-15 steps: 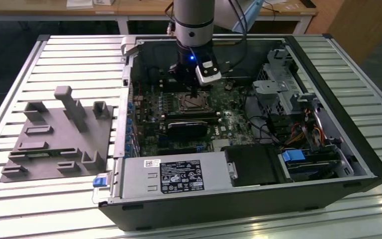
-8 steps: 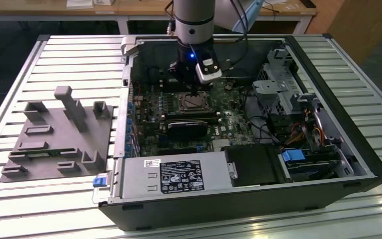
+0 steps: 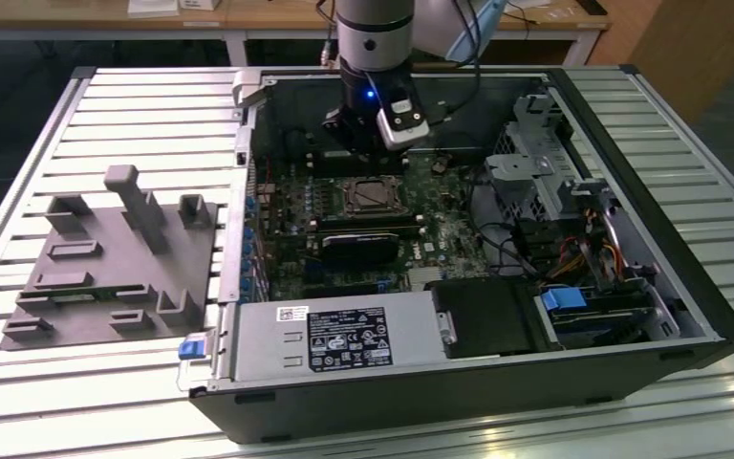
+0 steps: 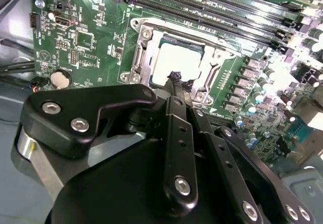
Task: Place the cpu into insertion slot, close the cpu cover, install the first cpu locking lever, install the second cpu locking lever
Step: 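Install the first cpu locking lever, then install the second cpu locking lever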
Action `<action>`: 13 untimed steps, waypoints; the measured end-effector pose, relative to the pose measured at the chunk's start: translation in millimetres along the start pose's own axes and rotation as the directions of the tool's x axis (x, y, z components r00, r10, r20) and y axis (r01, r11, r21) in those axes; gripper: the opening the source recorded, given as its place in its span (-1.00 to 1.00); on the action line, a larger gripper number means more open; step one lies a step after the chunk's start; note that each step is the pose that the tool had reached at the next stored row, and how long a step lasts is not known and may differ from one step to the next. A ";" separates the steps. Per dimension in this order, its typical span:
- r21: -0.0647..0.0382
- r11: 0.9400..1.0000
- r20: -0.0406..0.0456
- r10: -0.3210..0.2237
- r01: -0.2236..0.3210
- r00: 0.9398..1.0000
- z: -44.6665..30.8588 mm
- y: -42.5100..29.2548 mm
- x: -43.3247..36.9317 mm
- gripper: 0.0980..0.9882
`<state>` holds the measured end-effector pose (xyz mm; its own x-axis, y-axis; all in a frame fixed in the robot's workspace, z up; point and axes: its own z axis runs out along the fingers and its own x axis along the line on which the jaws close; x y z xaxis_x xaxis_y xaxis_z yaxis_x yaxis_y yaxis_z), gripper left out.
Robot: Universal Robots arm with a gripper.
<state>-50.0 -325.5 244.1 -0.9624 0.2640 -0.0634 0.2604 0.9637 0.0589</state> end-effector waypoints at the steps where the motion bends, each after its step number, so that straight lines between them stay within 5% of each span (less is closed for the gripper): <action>1: 0.000 1.000 0.000 0.000 0.000 1.000 0.0 0.0 0.0 -0.99; 13: 0.000 1.000 0.000 0.000 0.000 1.000 -1.0 -1.1 -0.4 -0.99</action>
<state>-50.0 -326.7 245.1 -0.9625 0.2637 -0.0633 0.2602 0.9638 0.0586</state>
